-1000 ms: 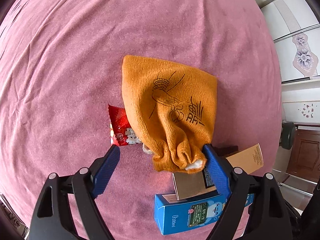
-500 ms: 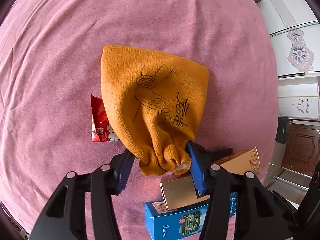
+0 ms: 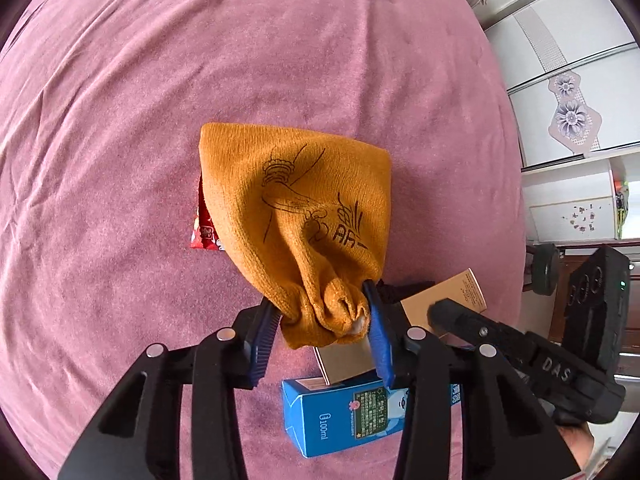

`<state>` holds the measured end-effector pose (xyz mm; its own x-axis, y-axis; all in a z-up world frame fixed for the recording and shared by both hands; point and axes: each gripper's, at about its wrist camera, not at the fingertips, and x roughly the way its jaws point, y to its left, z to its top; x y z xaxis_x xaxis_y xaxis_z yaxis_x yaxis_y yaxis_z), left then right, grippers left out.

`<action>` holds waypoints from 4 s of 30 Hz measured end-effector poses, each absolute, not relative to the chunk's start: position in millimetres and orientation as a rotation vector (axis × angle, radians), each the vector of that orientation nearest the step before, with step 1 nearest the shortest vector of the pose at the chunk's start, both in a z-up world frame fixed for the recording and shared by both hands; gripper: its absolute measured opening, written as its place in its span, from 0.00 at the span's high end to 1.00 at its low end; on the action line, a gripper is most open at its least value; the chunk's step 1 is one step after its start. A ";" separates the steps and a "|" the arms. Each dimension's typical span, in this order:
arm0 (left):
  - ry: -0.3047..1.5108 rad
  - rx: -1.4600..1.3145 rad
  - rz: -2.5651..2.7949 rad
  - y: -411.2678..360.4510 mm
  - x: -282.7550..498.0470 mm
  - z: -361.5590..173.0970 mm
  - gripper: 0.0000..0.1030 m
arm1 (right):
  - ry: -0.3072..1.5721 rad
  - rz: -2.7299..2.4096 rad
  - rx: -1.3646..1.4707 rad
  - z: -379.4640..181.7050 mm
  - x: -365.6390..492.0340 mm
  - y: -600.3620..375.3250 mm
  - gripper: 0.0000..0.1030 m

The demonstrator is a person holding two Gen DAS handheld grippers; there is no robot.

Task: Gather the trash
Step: 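Grasp the orange drawstring bag with left tool while right tool grasps the tan box, then lift the orange bag with left tool while right tool lifts the tan box, then carry bag and tan box over the yellow bin and open both tools, then move both open tools back to the blue nasal spray box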

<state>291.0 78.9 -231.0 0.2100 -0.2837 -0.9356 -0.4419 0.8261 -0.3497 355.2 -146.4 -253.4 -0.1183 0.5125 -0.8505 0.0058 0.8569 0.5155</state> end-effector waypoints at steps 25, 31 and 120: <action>1.294 -0.588 0.070 43.9 236.7 -154.4 0.60 | 1.419 0.546 0.302 -161.2 320.4 -155.9 0.64; 1.273 -0.561 0.039 16.1 198.5 -125.6 0.60 | 1.346 0.545 0.294 -124.7 290.2 -186.4 0.63; 1.578 0.090 -0.530 -489.7 279.0 -197.2 0.23 | 1.386 0.090 0.316 -156.0 253.8 -665.1 0.42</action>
<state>279.0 -489.7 -197.2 -0.0933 -0.2601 -0.9611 0.3725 0.8861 -0.2760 253.8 -665.1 -156.0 0.1877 0.2470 -0.9507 0.1223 0.9544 0.2722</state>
